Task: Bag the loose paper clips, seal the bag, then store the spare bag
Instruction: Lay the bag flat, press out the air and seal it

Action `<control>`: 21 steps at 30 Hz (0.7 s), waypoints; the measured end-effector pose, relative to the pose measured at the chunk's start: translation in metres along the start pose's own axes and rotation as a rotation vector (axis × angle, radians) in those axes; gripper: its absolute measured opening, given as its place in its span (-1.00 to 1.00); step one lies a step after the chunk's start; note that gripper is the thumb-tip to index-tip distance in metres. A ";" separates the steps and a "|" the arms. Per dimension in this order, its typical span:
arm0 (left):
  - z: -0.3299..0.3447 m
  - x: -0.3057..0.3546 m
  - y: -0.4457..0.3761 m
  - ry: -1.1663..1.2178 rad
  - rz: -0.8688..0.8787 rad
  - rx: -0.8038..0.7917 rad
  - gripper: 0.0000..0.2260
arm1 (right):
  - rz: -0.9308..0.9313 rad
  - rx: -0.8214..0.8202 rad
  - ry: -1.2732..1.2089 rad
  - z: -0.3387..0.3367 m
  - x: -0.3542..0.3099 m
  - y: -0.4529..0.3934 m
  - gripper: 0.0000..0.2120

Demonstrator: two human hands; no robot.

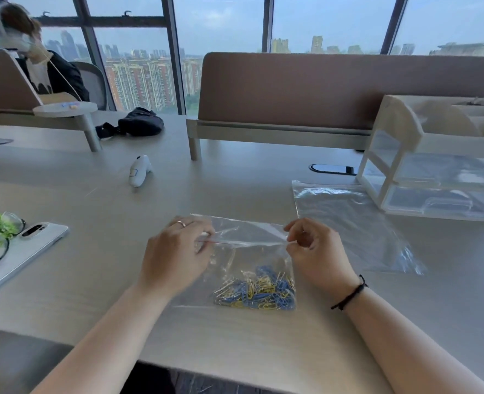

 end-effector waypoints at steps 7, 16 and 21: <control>0.013 0.010 0.057 0.083 -0.067 -0.368 -0.75 | -0.064 -0.136 0.179 0.001 -0.006 0.048 -0.80; 0.007 0.024 0.066 0.135 -0.012 -0.426 -0.48 | -0.185 -0.283 0.507 0.009 -0.013 0.092 -0.59; 0.022 0.017 0.055 0.135 0.005 -0.426 -0.64 | -0.171 -0.258 0.565 0.022 -0.020 0.086 -0.69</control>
Point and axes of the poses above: each hand's wrist, its own y-axis away from the middle knuckle, its own z-axis out of the palm, x = y × z, the point moved 10 cm from there along -y, towards the middle knuckle, and after that the axes turned 13 degrees about z, right-handed, at the moved point
